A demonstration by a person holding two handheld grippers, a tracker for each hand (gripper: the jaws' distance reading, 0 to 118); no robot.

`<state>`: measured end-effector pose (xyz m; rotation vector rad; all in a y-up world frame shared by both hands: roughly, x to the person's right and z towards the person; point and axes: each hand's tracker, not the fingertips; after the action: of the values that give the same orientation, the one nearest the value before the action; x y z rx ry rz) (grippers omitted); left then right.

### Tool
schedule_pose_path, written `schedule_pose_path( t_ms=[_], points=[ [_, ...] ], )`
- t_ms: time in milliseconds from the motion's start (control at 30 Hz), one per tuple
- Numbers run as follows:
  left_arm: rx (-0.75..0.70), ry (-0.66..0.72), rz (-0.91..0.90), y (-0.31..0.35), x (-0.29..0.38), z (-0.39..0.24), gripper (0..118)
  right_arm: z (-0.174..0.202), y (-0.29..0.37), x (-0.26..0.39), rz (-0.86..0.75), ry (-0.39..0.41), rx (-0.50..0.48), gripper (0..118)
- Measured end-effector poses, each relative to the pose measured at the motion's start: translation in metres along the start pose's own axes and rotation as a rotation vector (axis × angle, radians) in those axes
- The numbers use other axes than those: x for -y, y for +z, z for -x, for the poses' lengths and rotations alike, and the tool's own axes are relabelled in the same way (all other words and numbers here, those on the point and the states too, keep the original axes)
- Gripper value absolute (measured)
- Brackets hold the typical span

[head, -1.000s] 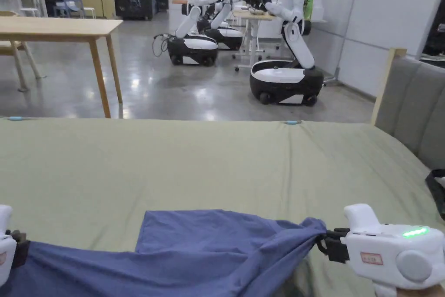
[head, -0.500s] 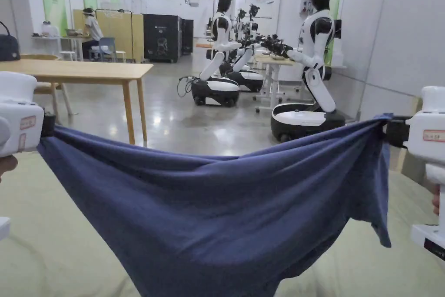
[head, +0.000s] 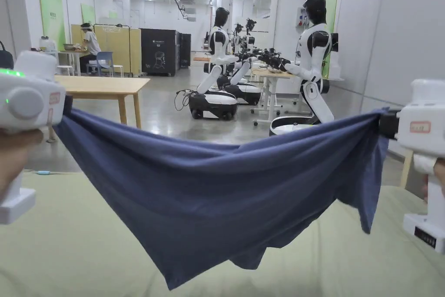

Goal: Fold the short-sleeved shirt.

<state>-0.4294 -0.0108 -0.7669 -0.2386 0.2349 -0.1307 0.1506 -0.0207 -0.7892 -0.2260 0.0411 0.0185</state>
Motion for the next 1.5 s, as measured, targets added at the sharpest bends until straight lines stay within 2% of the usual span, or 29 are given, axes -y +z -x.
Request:
schedule_pose_path(
  t_ms=[133,233,433,500,567,667,767,800,900,933,967,1000,1033,1067,1100,1200,1300,1333,1367,1400,1433,1467,1500],
  points=[
    [-0.022,0.007,0.04,-0.015,0.061,-0.017,0,0.0,-0.02,0.063,0.027,-0.016,0.026,11],
    [0.009,0.015,0.08,-0.009,0.082,-0.022,0,-0.007,-0.02,0.09,0.064,-0.025,0.022,11],
    [0.105,0.063,0.114,0.049,0.122,-0.013,0,-0.034,0.028,0.136,0.119,0.009,0.002,11],
    [0.136,0.071,0.129,0.076,0.149,-0.011,0,-0.041,0.051,0.163,0.166,0.04,-0.009,11],
    [0.152,0.054,0.168,0.104,0.183,-0.01,0,-0.038,0.083,0.201,0.223,0.107,-0.004,11],
    [0.204,0.036,0.298,0.142,0.25,-0.01,0,-0.04,0.117,0.266,0.318,0.139,-0.034,11],
    [0.222,0.056,0.461,0.168,0.321,-0.012,0,-0.047,0.132,0.336,0.45,0.137,-0.069,11],
    [0.214,0.065,0.514,0.174,0.343,-0.012,0,-0.048,0.136,0.355,0.5,0.113,-0.09,11],
    [0.201,0.037,0.557,0.183,0.371,-0.013,3,-0.055,0.14,0.381,0.544,0.068,-0.085,12],
    [0.2,0.032,0.541,0.187,0.368,-0.013,14,-0.058,0.142,0.377,0.535,0.058,-0.094,18],
    [0.161,-0.006,0.511,0.191,0.36,-0.014,42,-0.057,0.146,0.369,0.518,0.055,-0.101,37],
    [0.124,-0.026,0.472,0.192,0.351,-0.013,97,-0.055,0.149,0.354,0.476,0.058,-0.118,76],
    [0.14,-0.024,0.436,0.199,0.338,-0.018,118,-0.052,0.154,0.337,0.441,0.031,-0.16,99],
    [0.186,-0.007,0.377,0.21,0.321,-0.023,117,-0.044,0.161,0.32,0.388,-0.018,-0.203,111],
    [0.211,-0.024,0.312,0.221,0.306,-0.033,118,-0.031,0.171,0.3,0.312,-0.043,-0.236,115],
    [0.262,-0.064,0.208,0.234,0.265,-0.071,118,0.017,0.187,0.26,0.148,-0.049,-0.241,115],
    [0.287,-0.042,0.166,0.238,0.251,-0.104,117,0.061,0.195,0.24,0.042,-0.043,-0.208,112],
    [0.287,-0.04,0.162,0.238,0.248,-0.111,107,0.074,0.196,0.239,0.03,-0.013,-0.168,100],
    [0.288,-0.039,0.165,0.239,0.246,-0.116,73,0.082,0.196,0.239,0.026,0.0,-0.156,66],
    [0.279,-0.03,0.142,0.231,0.258,-0.115,0,0.09,0.196,0.24,0.022,0.007,-0.154,6],
    [0.254,-0.027,0.105,0.231,0.258,-0.116,0,0.096,0.194,0.241,0.024,0.014,-0.131,1],
    [0.2,-0.033,0.131,0.225,0.26,-0.115,0,0.098,0.195,0.243,0.014,0.026,-0.093,1],
    [0.293,-0.059,0.159,0.222,0.267,-0.11,0,0.101,0.196,0.244,0.009,0.016,-0.123,1]
  ],
)
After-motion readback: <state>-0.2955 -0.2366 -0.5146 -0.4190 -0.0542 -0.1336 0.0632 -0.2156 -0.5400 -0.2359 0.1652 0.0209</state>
